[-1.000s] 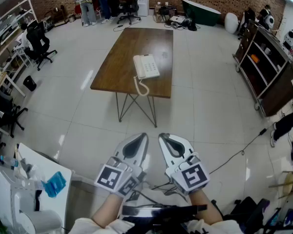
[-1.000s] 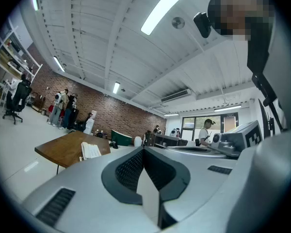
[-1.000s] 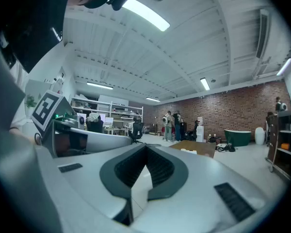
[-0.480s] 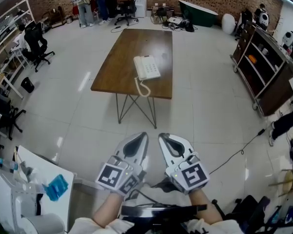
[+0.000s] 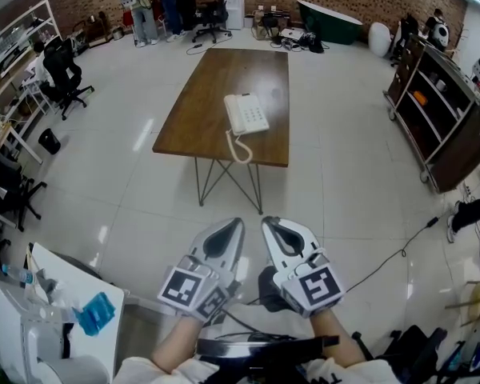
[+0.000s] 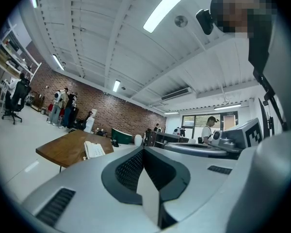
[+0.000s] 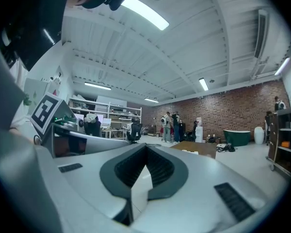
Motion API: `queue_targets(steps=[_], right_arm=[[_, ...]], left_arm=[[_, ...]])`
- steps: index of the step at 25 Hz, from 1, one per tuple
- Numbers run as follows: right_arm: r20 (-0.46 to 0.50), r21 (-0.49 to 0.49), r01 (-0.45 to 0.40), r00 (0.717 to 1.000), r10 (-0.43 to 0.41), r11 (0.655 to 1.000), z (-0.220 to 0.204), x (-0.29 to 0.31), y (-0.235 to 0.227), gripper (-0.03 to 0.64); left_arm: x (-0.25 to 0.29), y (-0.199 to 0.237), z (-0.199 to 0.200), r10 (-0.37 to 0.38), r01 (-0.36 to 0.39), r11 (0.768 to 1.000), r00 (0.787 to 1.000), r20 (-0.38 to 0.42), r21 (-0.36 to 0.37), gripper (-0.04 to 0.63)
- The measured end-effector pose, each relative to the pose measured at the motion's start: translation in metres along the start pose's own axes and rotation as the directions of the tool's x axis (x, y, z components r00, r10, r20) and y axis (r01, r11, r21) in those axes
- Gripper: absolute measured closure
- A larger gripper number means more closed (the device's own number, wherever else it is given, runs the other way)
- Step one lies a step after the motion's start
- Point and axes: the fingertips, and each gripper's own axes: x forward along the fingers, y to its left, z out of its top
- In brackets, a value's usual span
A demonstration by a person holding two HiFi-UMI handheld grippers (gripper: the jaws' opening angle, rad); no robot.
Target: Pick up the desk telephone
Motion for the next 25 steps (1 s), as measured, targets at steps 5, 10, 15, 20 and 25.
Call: queue_targets(steps=[5, 10, 15, 20, 25], right_arm=[[0.009, 0.014, -0.009, 1.0, 0.008, 1.0, 0.002, 0.013, -0.012, 0.615], [0.015, 0.024, -0.014, 1.0, 0.014, 1.0, 0.0, 0.027, -0.026, 0.615], [0.004, 0.031, -0.019, 1.0, 0.019, 0.999, -0.003, 0.039, -0.043, 0.615], [-0.007, 0.046, -0.019, 1.0, 0.019, 0.999, -0.007, 0.056, -0.065, 0.615], [-0.009, 0.071, -0.02, 1.0, 0.02, 0.997, -0.007, 0.076, -0.092, 0.615]], left_arm=[[0.014, 0.009, 0.002, 0.008, -0.008, 1.0, 1.0, -0.005, 0.015, 0.595], [0.029, 0.019, -0.002, 0.014, -0.014, 1.0, 1.0, -0.019, 0.019, 0.595], [0.048, 0.027, -0.008, 0.02, -0.02, 1.0, 0.999, -0.035, 0.005, 0.595], [0.074, 0.039, -0.013, 0.021, -0.021, 1.0, 0.999, -0.046, -0.005, 0.595], [0.105, 0.053, -0.015, 0.024, -0.024, 1.0, 0.998, -0.058, -0.005, 0.595]])
